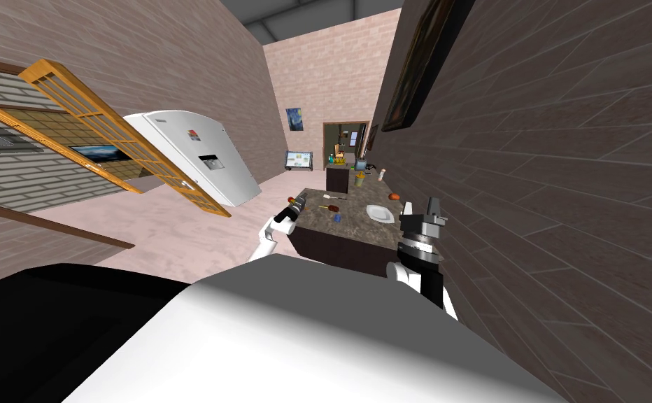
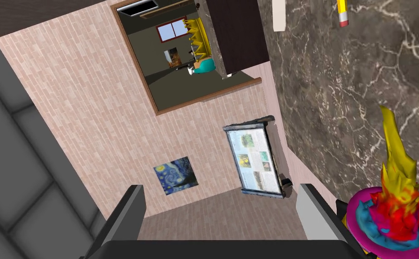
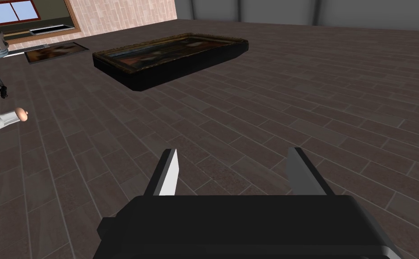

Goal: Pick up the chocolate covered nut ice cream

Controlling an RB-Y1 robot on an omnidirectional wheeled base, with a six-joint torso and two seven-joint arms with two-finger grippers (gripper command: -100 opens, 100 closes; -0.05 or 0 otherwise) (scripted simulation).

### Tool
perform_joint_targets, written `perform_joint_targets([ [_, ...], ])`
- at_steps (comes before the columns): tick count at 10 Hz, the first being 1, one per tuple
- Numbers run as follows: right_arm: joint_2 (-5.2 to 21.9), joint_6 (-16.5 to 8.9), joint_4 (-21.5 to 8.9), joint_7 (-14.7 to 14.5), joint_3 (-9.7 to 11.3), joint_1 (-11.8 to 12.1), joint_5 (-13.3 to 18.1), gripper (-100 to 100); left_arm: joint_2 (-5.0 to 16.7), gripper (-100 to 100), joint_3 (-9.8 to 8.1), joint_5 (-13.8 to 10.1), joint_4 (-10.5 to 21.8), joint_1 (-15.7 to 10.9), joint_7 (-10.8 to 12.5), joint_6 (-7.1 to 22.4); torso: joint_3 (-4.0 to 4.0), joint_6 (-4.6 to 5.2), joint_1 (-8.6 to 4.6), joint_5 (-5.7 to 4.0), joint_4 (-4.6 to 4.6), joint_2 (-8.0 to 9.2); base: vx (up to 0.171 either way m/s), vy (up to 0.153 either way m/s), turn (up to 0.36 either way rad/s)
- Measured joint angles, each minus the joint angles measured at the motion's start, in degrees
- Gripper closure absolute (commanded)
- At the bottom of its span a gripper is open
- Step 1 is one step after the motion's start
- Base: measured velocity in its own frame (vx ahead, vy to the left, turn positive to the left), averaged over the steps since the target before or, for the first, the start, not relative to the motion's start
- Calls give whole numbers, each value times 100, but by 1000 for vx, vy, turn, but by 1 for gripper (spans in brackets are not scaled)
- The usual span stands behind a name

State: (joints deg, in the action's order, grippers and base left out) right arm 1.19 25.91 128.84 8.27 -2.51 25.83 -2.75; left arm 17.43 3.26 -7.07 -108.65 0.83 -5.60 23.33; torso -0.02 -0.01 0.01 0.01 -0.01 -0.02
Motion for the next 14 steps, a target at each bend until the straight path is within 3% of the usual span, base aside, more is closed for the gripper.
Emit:
perform_joint_targets([
  [10, 0, 0, 0, 0, 0, 0, 0, 0, 183, -100, -87, -377, 1251, -1196, -65, 1501, 0, 0, -4, -1, 0, 0, 1, 0, -7],
  [11, 0, 0, 0, 0, 0, 0, 0, 0, 186, -100, -92, -385, 1255, -1216, -62, 1620, 1, -1, -3, -1, 0, 2, 3, -3, -21],
  [14, 0, 0, 0, 0, 0, 0, 0, 0, 191, -100, -135, -490, 1703, -1668, -12, 2092, 0, 1, -6, -1, 0, -1, 5, -6, -22],
])
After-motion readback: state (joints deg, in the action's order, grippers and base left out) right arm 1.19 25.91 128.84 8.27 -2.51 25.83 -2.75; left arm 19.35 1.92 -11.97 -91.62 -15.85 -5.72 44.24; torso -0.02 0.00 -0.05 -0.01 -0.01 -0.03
